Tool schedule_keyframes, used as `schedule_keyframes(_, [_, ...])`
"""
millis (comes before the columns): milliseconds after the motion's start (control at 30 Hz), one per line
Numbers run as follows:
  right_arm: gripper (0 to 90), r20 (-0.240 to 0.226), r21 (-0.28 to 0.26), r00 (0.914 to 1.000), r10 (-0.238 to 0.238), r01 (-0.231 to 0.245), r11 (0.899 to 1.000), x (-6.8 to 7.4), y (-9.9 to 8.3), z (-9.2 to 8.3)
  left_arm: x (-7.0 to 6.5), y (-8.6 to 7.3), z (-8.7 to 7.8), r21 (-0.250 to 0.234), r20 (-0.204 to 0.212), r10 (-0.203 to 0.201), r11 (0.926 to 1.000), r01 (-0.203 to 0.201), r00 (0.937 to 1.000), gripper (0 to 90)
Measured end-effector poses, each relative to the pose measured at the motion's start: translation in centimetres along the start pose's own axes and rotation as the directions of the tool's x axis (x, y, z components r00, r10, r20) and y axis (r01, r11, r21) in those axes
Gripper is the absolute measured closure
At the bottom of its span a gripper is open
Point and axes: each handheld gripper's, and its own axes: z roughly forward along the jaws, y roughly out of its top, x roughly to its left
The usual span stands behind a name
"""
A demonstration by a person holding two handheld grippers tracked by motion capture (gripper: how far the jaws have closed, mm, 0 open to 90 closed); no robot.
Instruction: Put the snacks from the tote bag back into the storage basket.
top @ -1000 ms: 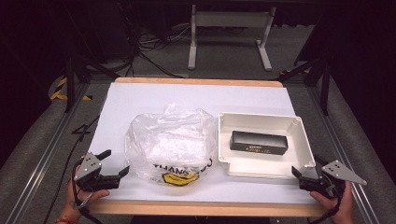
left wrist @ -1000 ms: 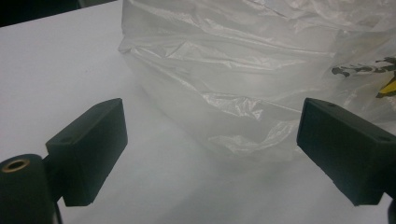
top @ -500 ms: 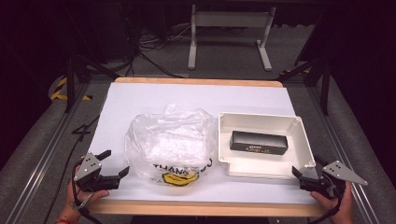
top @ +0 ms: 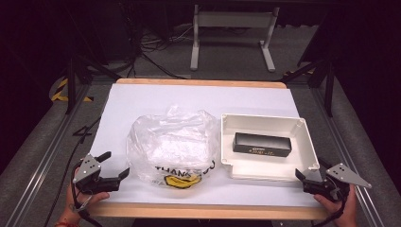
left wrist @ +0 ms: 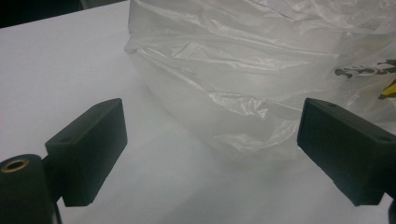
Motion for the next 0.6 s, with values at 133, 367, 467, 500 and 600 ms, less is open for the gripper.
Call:
schedule_keyframes(133, [4.7, 0.004, -0.004, 1.0, -0.004, 0.004, 1.0, 0.02, -0.02, -0.02, -0.01, 0.0, -0.02, -0.002, 0.0, -0.002, 1.0, 0.002, 1.0, 9.4])
schedule_keyframes(367, [4.7, -0.001, -0.005, 0.9999, -0.015, 0.015, 1.0, 0.11, -0.03, 0.0, 0.03, 0.02, 0.0, -0.002, -0.001, -0.003, 1.0, 0.003, 1.0, 9.4])
schedule_keyframes(467, [4.7, -0.004, -0.003, 0.9999, -0.017, 0.017, 1.0, 0.14, -0.03, 0.02, 0.01, 0.05, -0.04, -0.004, 0.002, -0.003, 1.0, 0.003, 1.0, 9.3])
schedule_keyframes(500, [4.8, -0.003, -0.003, 0.9998, -0.018, 0.018, 1.0, 0.15, -0.03, 0.03, 0.0, 0.05, -0.06, -0.004, -0.001, -0.003, 1.0, 0.003, 1.0, 9.3])
schedule_keyframes(600, [4.7, 0.0, 0.004, 0.9998, -0.02, 0.02, 1.0, 0.15, -0.01, 0.05, -0.01, 0.0, -0.23, -0.007, -0.008, -0.015, 0.9999, 0.015, 0.9999, 9.4])
